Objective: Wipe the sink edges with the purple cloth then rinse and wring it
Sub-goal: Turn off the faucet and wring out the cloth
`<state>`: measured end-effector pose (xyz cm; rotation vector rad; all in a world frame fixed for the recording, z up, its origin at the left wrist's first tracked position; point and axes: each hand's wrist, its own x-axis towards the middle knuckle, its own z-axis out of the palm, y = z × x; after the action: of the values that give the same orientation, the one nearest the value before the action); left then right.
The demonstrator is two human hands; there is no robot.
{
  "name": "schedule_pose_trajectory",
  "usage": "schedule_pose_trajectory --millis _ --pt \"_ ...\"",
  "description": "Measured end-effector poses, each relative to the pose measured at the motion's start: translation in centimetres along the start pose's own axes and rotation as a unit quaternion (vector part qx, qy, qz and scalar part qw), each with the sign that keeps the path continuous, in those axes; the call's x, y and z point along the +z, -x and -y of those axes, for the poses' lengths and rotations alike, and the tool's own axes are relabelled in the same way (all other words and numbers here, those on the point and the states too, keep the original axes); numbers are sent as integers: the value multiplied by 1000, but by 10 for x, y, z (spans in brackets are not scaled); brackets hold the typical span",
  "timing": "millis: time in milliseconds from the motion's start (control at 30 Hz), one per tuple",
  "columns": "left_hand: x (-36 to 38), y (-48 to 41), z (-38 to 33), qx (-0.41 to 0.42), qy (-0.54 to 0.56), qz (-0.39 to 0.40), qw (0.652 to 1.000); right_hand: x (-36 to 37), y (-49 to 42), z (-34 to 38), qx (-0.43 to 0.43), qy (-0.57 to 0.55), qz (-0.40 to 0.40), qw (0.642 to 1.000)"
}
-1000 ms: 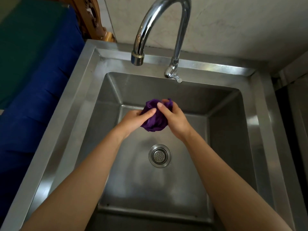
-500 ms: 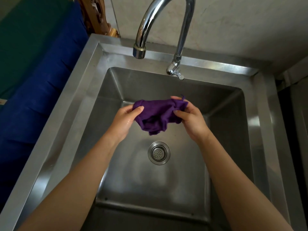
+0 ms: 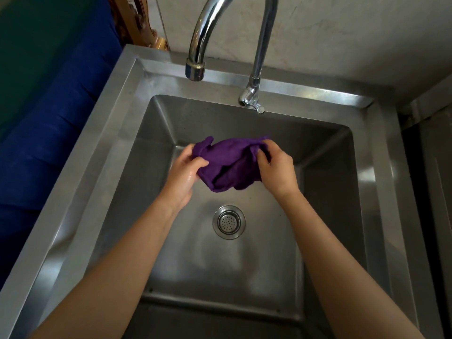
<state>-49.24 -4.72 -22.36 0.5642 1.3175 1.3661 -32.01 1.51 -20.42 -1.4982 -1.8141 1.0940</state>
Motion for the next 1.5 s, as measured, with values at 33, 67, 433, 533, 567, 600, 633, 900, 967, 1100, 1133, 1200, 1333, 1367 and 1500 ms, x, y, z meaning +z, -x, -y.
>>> schedule_pose_trajectory --millis 33,67,433,533,567,600,633,900,967,1100,1133,1200,1333,1367,1500 --pt "4 -1 -1 -8 17 4 1000 1 1 -2 25 -16 9 1000" --pt "9 -1 -3 -16 37 11 999 1 3 -3 59 -58 32 996" --pt "10 -5 -14 18 50 19 998 -10 3 1 93 -315 50 943" --pt "12 -3 -11 16 47 49 998 -8 -2 21 25 -238 50 970" --pt "14 -2 -11 16 46 67 997 -5 -5 27 -8 -194 48 980" --pt "17 -2 -11 14 38 87 995 -1 -7 34 -45 -139 48 988" --pt "21 -2 -12 14 19 109 994 3 -10 40 -82 -76 59 992" --pt "46 -8 -31 -9 85 -13 996 6 -15 3 144 -207 47 967" --pt "54 -7 -36 -43 147 -18 988 27 -4 -28 250 -205 120 939" --pt "62 -3 -38 -79 170 -24 982 67 20 -52 394 -351 234 816" --pt "60 -2 -38 -79 178 -26 981 72 20 -52 408 -430 223 774" --pt "50 -2 -38 -70 206 -26 976 74 12 -47 412 -572 136 696" --pt "24 -4 -34 -70 186 -23 980 61 -10 -44 383 -613 -29 691" --pt "18 -4 -31 -69 168 -31 983 54 -14 -42 349 -589 -47 727" --pt "7 -7 -18 -34 130 -18 991 34 -18 -11 152 -411 -7 899"
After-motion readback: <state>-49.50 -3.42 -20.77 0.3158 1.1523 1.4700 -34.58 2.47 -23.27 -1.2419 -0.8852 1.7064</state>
